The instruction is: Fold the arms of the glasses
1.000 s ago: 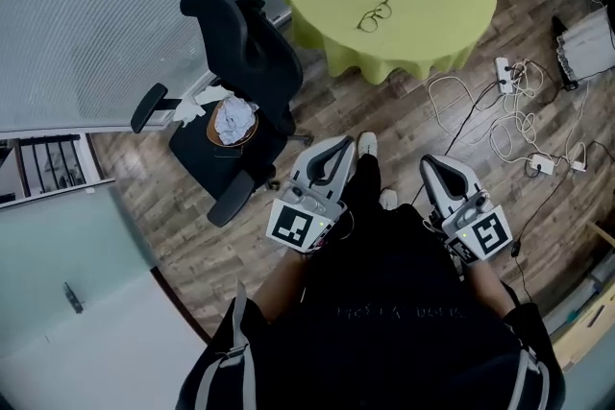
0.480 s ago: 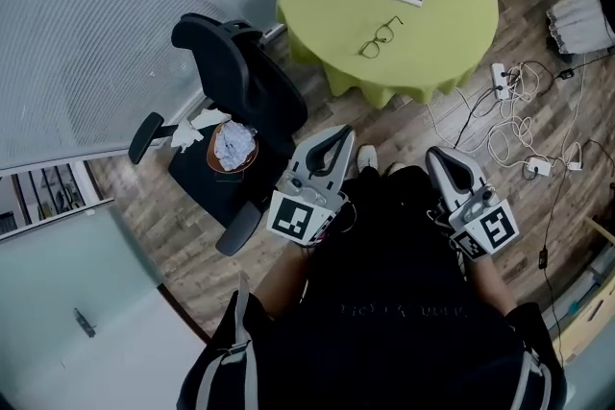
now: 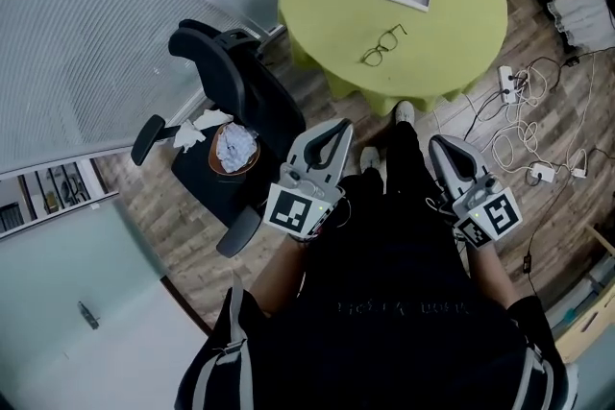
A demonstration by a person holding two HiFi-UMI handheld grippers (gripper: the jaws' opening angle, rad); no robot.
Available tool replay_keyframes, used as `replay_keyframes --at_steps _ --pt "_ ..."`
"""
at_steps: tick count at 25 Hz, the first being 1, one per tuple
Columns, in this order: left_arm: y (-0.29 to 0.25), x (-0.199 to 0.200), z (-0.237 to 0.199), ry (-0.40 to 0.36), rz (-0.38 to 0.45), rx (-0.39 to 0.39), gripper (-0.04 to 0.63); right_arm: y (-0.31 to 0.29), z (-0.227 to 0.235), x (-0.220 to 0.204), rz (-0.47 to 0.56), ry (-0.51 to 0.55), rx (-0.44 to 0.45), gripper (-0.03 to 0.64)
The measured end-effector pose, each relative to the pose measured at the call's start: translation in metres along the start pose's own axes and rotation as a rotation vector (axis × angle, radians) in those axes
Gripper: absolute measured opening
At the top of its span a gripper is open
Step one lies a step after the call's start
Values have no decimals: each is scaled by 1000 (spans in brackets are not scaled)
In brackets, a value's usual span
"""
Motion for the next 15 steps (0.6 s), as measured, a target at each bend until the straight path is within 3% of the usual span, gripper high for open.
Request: replay_keyframes --at_steps 15 --pt "-109 14 -31 7 -47 57 18 -61 118 39 -61 -46 96 29"
Point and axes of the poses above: the fingertips, and each gripper's own axes: y backward along the fingers, z to its right, x out of its top, the point moved 10 cm from there along y, backward along the fingers, and after that the axes turned 2 degrees about y, right-handed, at the moved point
